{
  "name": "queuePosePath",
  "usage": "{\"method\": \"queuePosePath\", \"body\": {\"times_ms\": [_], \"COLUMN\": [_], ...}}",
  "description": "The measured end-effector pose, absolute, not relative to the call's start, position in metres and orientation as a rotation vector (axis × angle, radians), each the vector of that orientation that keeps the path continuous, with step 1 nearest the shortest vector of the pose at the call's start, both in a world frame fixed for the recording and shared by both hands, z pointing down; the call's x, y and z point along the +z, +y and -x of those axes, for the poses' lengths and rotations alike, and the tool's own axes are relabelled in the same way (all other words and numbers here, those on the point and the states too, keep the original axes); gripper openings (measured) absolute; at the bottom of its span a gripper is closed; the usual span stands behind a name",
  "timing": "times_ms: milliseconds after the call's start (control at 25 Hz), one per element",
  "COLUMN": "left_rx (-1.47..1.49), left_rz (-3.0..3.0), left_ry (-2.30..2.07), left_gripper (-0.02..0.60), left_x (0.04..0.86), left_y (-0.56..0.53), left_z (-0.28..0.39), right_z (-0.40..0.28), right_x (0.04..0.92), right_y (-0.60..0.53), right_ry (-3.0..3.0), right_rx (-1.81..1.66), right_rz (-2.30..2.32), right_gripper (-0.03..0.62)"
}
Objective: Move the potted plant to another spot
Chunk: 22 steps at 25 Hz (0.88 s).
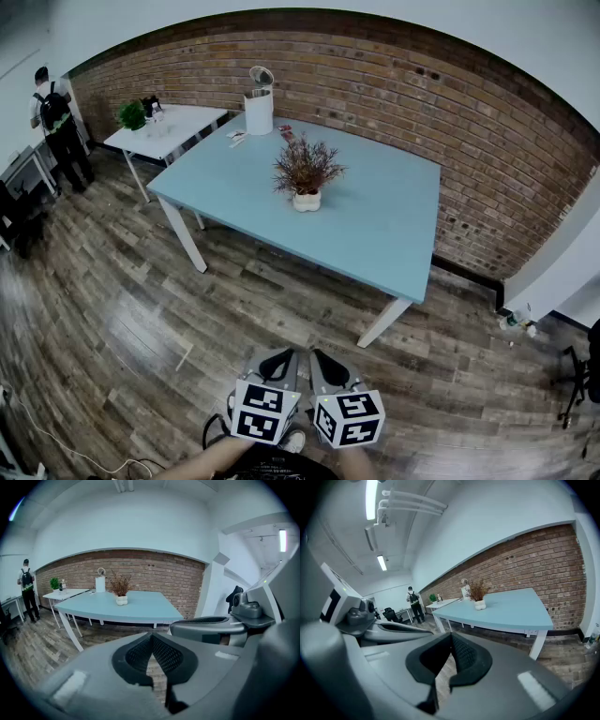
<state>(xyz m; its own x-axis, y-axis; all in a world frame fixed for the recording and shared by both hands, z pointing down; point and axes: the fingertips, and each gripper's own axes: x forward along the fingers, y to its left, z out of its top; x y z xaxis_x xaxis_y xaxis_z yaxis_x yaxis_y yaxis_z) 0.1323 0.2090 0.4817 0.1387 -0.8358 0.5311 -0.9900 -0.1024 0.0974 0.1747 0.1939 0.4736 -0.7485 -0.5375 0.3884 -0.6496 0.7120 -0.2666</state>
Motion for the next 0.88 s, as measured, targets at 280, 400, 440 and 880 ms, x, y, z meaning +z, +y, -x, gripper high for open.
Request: {"method": "queuePosePath", "body": {"times_ms": [280, 400, 440, 880], "left_rx": [0.491, 0.483, 0.479, 0.434], "left_rz": [-1.996, -1.986, -1.985, -1.969], "left_ry": [-1.764, -1.758, -1.756, -1.739], "left_gripper": [-0.005, -0.006, -0.007, -0.006], "left_x": [0.479, 0.483, 0.484, 0.498], "left_y": [0.205, 0.201, 0.198, 0.144], "left_z": [-0.131, -0.128, -0.127, -0.089], "right_z": [-0.175, -0.173, -0.172, -0.132], "right_x": [0.476, 0.478, 0.479, 0.494], "right_y": [0.190, 0.185, 0.182, 0.130], "right_ry": [-2.632, -2.620, -2.615, -2.578], "right_rx": [0.558, 0.528, 0.514, 0.491], "right_rz": [-0.938, -0.964, -0.967, -0.952], "right_gripper": [0.001, 0.002, 0.002, 0.002]}}
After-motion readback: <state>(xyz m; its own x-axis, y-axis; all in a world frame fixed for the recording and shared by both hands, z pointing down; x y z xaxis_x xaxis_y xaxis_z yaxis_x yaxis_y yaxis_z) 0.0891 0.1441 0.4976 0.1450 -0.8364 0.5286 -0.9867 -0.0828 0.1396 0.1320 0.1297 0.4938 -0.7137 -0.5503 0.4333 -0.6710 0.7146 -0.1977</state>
